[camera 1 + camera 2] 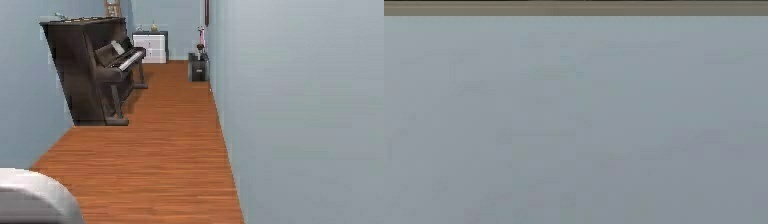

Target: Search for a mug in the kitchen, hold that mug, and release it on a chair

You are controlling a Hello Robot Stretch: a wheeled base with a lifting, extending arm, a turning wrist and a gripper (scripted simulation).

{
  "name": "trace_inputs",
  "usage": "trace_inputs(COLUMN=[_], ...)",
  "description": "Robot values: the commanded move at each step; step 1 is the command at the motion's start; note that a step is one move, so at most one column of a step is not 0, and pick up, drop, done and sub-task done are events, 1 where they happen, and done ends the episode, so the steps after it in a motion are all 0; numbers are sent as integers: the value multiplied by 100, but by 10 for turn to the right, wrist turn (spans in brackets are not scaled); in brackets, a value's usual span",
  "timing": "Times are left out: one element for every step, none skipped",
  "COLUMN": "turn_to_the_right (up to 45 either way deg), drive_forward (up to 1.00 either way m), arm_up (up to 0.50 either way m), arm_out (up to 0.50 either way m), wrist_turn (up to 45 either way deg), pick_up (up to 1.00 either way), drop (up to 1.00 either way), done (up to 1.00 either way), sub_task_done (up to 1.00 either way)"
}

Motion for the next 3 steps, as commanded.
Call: trace_inputs(turn_to_the_right=[-450,-450,0], drive_forward=[0,0,10], arm_up=[0,0,0], arm_out=[0,0,0], wrist_turn=[0,0,0], pick_up=[0,0,0], drop=[0,0,0], done=[0,0,0], sub_task_done=[0,0,0])
